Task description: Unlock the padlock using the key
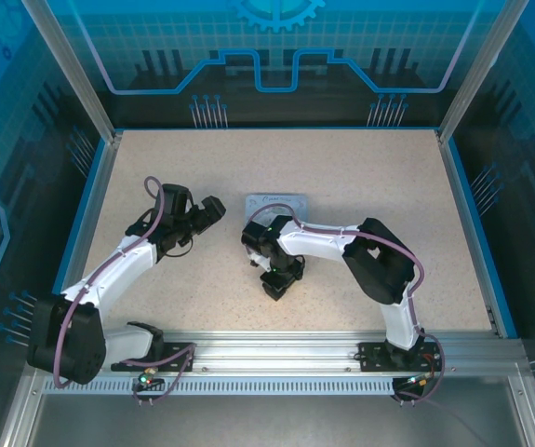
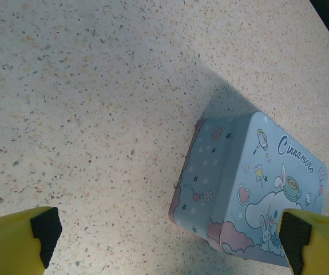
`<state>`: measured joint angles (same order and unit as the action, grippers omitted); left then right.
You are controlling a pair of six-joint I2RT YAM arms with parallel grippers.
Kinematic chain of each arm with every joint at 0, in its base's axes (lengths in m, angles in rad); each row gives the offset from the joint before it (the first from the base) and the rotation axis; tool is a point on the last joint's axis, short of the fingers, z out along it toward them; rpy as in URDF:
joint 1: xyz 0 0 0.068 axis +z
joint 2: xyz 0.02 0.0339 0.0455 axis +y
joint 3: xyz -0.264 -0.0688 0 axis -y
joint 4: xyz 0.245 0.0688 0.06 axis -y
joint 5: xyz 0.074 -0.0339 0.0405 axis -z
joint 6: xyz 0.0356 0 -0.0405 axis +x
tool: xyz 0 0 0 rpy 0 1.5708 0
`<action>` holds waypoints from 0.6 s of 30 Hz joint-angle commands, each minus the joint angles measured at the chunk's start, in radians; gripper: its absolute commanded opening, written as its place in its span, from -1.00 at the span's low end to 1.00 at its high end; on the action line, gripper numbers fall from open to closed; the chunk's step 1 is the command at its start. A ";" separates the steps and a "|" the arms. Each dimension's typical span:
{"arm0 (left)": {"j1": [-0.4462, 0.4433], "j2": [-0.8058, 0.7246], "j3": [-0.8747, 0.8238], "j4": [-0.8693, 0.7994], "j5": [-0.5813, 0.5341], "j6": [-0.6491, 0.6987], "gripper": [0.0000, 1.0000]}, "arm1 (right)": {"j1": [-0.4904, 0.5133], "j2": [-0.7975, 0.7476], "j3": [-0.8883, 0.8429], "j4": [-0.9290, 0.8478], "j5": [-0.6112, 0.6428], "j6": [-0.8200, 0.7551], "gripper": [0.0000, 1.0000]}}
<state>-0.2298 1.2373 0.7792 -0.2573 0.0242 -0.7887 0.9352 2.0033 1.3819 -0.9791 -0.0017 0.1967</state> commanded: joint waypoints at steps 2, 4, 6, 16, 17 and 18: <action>0.010 0.003 0.008 -0.002 0.013 -0.029 0.98 | 0.014 0.039 0.005 -0.018 0.029 -0.016 -0.06; 0.010 0.002 0.009 -0.003 0.013 -0.029 0.98 | 0.016 0.049 0.009 -0.009 0.029 -0.008 -0.08; 0.010 0.002 0.013 -0.007 0.013 -0.027 0.98 | 0.017 0.057 0.014 0.001 0.021 -0.002 -0.13; 0.010 0.001 0.018 -0.014 0.010 -0.011 0.98 | 0.020 0.066 0.035 0.053 -0.028 0.039 -0.29; 0.010 0.001 0.018 -0.013 0.011 -0.009 0.98 | 0.022 0.066 0.035 0.056 -0.033 0.042 -0.29; 0.011 0.001 0.017 -0.013 0.011 -0.009 0.98 | 0.023 0.064 0.036 0.058 -0.036 0.045 -0.29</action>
<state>-0.2298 1.2373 0.7792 -0.2573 0.0238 -0.8066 0.9417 2.0296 1.4082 -0.9989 0.0383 0.2268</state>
